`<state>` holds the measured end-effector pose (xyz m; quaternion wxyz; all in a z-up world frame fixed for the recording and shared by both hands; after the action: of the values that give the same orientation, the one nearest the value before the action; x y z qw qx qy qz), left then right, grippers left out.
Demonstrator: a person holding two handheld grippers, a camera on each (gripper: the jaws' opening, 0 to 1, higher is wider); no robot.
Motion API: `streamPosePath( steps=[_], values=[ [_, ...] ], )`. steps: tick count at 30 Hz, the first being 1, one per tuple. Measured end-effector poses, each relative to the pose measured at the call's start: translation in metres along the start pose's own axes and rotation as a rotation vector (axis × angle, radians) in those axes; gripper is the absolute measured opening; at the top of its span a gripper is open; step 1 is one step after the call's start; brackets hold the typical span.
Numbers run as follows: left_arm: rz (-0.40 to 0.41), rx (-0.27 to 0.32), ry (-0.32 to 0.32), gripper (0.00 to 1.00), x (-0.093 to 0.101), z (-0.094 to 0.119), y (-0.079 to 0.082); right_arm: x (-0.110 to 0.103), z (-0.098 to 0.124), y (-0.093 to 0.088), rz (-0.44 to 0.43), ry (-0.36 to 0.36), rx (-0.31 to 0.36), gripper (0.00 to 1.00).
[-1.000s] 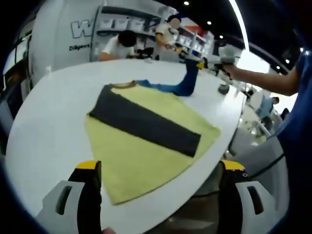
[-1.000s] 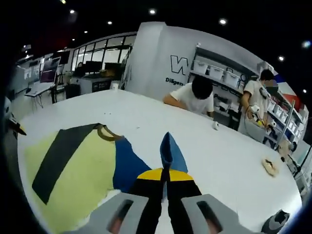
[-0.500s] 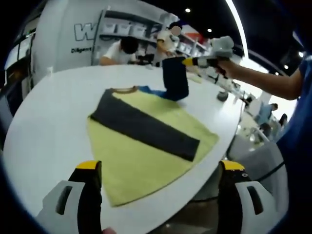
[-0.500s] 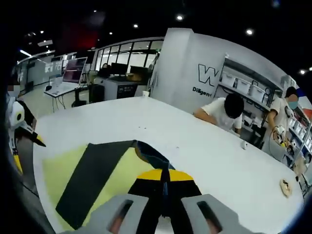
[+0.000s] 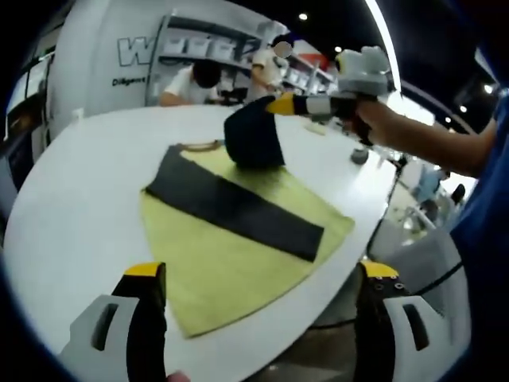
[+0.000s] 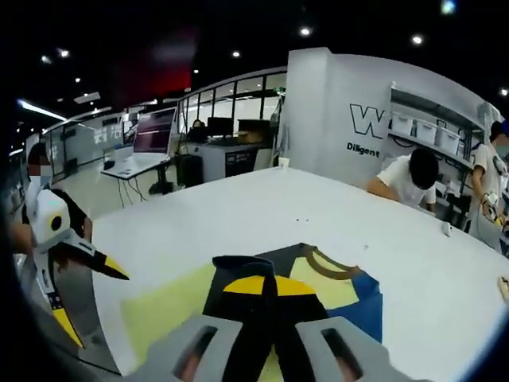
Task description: Fold the garment on the visible template until the final outline fits inside the template.
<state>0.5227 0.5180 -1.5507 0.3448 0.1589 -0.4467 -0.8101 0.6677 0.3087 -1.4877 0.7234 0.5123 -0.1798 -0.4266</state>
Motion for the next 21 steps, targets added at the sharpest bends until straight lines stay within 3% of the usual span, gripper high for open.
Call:
streamPosePath(
  steps=[4, 7, 13, 21],
  values=[
    [0.002, 0.0, 0.0, 0.97, 0.001, 0.001, 0.0, -0.012, 0.0, -0.006, -0.036, 0.028, 0.007, 0.0],
    [0.008, 0.001, -0.001, 0.97, 0.004, 0.002, 0.001, -0.024, 0.005, -0.009, -0.111, 0.101, 0.043, 0.0],
    [0.019, -0.003, 0.001, 0.96, 0.005, 0.002, -0.001, -0.03, 0.011, -0.021, -0.079, 0.113, 0.006, 0.0],
    [0.024, -0.006, 0.005, 0.96, 0.005, 0.004, -0.003, -0.05, 0.01, -0.052, -0.064, 0.166, -0.058, 0.0]
  ],
)
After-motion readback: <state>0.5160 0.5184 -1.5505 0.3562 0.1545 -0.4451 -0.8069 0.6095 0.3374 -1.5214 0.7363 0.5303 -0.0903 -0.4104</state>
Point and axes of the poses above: the point that each gripper's makers call its tool centre point, and the gripper's own axes: z roughly backward along the fingers, x roughly to its right, y roughly out of its top, the point moved 9 cm from there along z, roughly backward along the fingers, and after that the axes turned 14 degrees about -z, right-handed, at the moved point
